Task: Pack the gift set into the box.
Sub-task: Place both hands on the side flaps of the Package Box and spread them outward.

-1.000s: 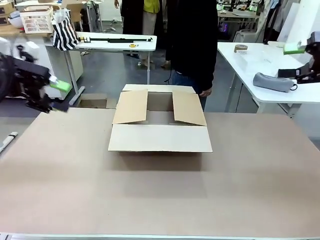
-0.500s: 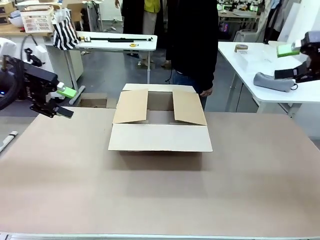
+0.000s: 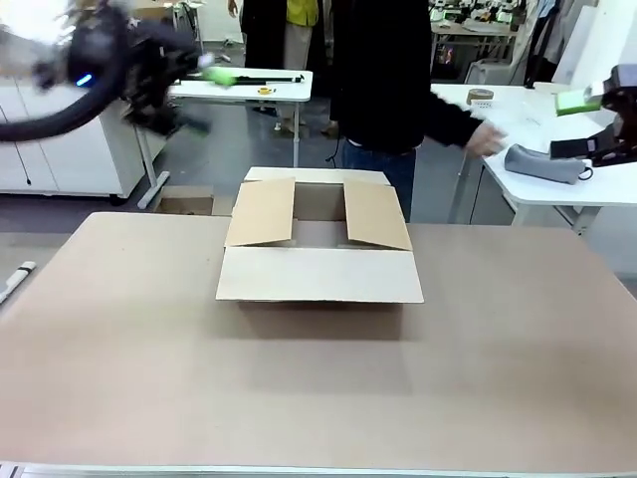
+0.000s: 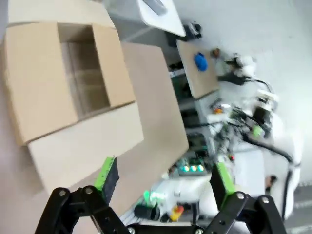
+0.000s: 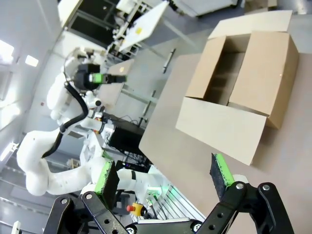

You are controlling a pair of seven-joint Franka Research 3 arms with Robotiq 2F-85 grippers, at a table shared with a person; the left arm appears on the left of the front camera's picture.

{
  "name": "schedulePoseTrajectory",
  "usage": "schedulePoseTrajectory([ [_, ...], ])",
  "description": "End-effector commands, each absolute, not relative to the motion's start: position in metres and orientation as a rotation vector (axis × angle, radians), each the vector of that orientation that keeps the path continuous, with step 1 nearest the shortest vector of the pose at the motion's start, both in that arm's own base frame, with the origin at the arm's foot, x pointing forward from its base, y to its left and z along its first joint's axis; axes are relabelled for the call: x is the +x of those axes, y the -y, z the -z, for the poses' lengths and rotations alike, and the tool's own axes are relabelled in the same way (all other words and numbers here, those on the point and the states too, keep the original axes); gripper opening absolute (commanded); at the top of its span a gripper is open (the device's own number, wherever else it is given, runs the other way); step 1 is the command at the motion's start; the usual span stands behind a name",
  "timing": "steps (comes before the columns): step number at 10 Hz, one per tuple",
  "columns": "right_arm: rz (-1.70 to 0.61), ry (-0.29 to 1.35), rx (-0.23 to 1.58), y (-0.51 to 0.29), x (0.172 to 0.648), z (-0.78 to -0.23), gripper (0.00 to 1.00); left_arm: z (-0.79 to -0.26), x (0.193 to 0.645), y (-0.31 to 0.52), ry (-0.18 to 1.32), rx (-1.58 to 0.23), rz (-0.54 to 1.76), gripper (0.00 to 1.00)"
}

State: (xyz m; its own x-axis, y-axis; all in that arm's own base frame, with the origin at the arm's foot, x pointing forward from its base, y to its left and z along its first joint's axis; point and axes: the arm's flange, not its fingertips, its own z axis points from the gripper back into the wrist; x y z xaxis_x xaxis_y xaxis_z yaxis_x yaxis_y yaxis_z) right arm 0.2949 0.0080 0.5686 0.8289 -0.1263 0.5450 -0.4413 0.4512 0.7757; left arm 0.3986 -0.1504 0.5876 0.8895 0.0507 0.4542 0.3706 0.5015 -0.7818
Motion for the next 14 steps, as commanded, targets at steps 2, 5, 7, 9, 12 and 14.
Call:
schedulePoseTrajectory([
  [2,-0.234,0.616,1.116,-0.01,0.3,-0.57,1.0,-0.589,0.468,0.247,0.343,-0.693,-0.028,1.0],
  [5,-0.234,0.616,1.116,-0.01,0.3,-0.57,1.0,-0.562,0.464,0.268,-0.008,-0.69,0.457,1.0],
  [7,-0.234,0.616,1.116,-0.01,0.3,-0.57,1.0,-0.56,0.466,0.279,0.438,-0.628,0.021,1.0],
  [9,-0.234,0.616,1.116,-0.01,0.3,-0.57,1.0,-0.55,0.474,0.285,0.343,-0.635,0.101,1.0],
  [12,-0.234,0.616,1.116,-0.01,0.3,-0.57,1.0,-0.532,0.518,0.366,0.25,-0.205,0.293,1.0],
  [14,-0.234,0.616,1.116,-0.01,0.3,-0.57,1.0,-0.504,0.536,0.394,0.216,-0.074,0.331,1.0],
])
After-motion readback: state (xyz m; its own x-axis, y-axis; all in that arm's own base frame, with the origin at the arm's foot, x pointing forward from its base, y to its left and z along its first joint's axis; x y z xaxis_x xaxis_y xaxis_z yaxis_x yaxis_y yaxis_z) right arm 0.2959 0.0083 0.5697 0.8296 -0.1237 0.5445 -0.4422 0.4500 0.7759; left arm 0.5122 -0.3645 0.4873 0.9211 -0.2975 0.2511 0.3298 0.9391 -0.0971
